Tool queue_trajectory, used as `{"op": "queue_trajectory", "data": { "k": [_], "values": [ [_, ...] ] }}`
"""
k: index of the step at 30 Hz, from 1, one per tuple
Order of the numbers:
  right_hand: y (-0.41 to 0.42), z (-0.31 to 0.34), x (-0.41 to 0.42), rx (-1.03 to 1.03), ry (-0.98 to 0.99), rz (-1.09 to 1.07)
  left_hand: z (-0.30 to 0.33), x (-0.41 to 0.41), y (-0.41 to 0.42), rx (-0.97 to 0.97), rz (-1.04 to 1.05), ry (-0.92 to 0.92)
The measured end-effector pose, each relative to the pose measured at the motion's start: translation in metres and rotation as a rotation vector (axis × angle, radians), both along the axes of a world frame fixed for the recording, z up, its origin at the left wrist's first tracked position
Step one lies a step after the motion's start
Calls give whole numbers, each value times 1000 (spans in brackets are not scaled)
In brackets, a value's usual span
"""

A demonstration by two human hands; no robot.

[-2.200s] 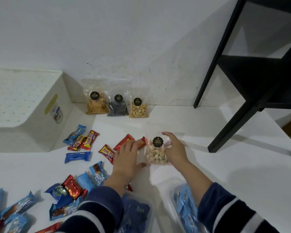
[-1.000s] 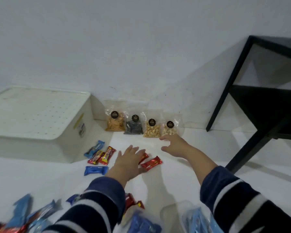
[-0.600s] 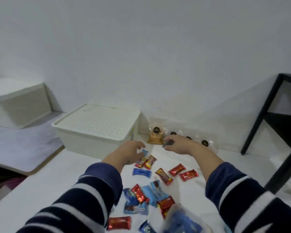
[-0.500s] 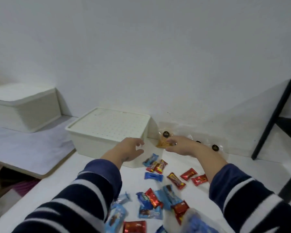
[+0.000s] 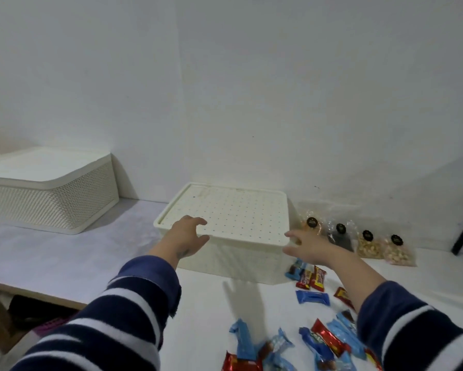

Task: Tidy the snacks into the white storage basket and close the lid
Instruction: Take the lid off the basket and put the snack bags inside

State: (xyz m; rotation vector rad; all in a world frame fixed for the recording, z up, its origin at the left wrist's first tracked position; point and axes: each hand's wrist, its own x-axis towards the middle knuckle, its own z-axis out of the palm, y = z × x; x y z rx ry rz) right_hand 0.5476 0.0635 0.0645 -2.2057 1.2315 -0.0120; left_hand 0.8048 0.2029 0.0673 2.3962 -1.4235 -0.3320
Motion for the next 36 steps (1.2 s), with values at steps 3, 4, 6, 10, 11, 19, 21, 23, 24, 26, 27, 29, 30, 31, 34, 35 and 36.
{"op": "queue_trajectory", "data": {
  "k": [3, 4, 6, 10, 11, 19, 21, 23, 24, 26, 27, 29, 30, 31, 34, 35, 36],
  "values": [
    [-21, -12, 22, -1, -10, -36, -16, 33, -16, -28, 30, -8],
    [-30, -17, 30, -6, -23, -51, -22, 44, -21, -23, 49, -19],
    [-50, -29, 48, -10, -57, -84, -37, 65, -34, 19, 100, -68],
    [-87, -57, 84, -45, -139, -196, -60, 110, -68, 104, 144, -200],
    [-97, -62, 90, -62, -156, -231, -63, 121, -78, 120, 146, -204],
    [-144, -79, 109, -54, -198, -339, -66, 166, -142, 137, 175, -97],
    [-145, -77, 110, -33, -211, -348, -65, 169, -149, 105, 218, -34],
    [-144, -70, 110, -18, -223, -355, -62, 171, -151, 86, 256, 48],
    [-143, -65, 110, -24, -227, -358, -60, 173, -150, 75, 262, 86],
    [-139, -51, 108, -48, -237, -362, -51, 175, -148, 47, 256, 134],
    [-136, -43, 106, -58, -241, -364, -46, 176, -145, 28, 248, 139],
    [-126, -28, 103, -68, -254, -375, -34, 175, -137, 0, 229, 124],
    [-120, -23, 102, -70, -268, -383, -28, 175, -131, -11, 220, 117],
    [-112, -18, 101, -74, -280, -390, -23, 174, -124, -25, 212, 111],
    [-77, -4, 102, -84, -285, -395, -10, 174, -93, -66, 201, 108],
    [-61, 0, 102, -90, -276, -395, -7, 175, -79, -73, 195, 103],
    [-43, 3, 103, -102, -261, -395, -6, 176, -65, -80, 187, 102]
  ]
}}
